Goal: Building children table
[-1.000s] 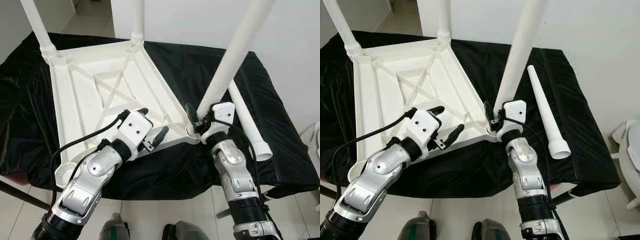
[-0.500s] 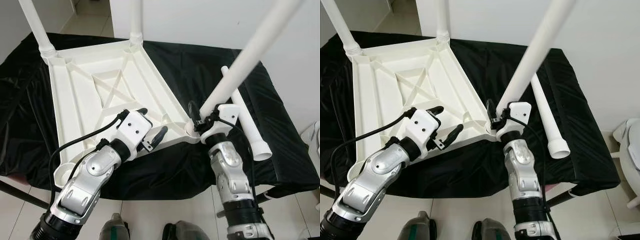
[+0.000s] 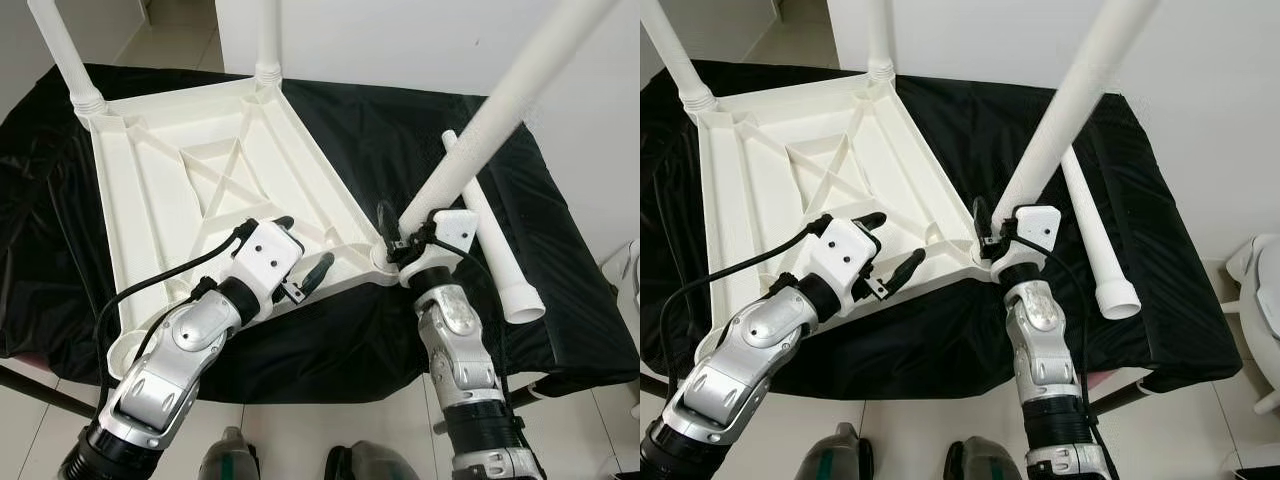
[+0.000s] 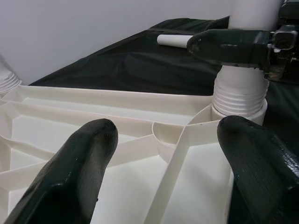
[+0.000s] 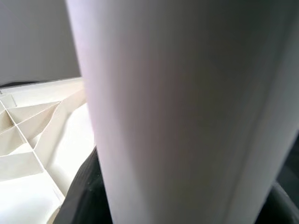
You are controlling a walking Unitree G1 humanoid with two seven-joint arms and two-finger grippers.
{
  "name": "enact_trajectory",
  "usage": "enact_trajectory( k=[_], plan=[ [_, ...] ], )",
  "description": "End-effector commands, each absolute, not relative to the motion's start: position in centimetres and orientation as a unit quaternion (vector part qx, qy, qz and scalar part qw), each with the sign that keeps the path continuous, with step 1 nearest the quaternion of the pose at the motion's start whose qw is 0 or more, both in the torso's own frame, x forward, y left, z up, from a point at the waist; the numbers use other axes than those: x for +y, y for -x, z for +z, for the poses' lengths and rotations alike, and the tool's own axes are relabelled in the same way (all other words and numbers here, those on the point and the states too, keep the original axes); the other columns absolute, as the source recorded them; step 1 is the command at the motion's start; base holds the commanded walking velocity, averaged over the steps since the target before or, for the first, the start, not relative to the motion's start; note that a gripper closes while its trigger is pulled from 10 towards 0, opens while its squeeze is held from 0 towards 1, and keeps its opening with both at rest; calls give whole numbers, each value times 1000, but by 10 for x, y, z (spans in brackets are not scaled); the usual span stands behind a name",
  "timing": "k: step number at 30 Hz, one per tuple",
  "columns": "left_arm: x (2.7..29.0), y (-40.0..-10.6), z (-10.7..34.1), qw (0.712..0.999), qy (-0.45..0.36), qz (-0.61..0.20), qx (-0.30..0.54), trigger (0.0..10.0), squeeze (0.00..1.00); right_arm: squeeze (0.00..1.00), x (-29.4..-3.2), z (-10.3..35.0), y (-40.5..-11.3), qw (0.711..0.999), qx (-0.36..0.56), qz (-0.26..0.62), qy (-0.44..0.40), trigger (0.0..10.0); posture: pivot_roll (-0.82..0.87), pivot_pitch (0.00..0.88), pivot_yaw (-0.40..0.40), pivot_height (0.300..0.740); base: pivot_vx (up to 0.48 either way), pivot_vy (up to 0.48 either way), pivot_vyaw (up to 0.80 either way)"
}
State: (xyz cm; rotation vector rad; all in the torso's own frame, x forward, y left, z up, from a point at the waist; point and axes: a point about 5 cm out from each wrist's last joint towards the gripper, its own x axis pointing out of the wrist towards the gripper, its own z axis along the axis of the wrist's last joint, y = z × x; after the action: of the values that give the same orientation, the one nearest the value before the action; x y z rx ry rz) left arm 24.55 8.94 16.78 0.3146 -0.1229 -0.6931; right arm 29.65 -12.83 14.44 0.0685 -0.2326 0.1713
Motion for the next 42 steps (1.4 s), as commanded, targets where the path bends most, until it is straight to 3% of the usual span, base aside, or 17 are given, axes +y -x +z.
enact_trajectory(
  k=[1,8,15,21,29,30,42],
  plan=[
    [86,-243,172,912,-157,-373,-62,10000,0,0,-131,134,-300,994,-76,80,-26,10000,45,55,-17,740,0,0,0],
    [86,-243,171,912,-157,-373,-61,10000,0,0,-132,132,-305,995,-51,86,-17,10000,44,52,-20,740,0,0,0],
    [85,-242,171,913,-155,-374,-60,10000,0,0,-128,134,-309,986,-57,135,85,10000,46,53,-24,740,0,0,0],
    [85,-242,171,913,-155,-374,-60,10000,0,0,-123,137,-304,977,-71,160,123,10000,46,53,-24,740,0,0,0],
    [84,-241,171,913,-154,-374,-61,10000,0,0,-129,129,-301,986,-45,148,67,10000,46,45,-28,740,0,0,0],
    [84,-241,171,912,-154,-375,-61,10000,0,0,-138,126,-306,994,-17,105,6,10000,46,45,-28,740,0,0,0],
    [85,-241,172,911,-155,-377,-60,10000,0,0,-151,116,-304,997,11,47,-57,10000,43,57,-21,740,0,0,0]
  ],
)
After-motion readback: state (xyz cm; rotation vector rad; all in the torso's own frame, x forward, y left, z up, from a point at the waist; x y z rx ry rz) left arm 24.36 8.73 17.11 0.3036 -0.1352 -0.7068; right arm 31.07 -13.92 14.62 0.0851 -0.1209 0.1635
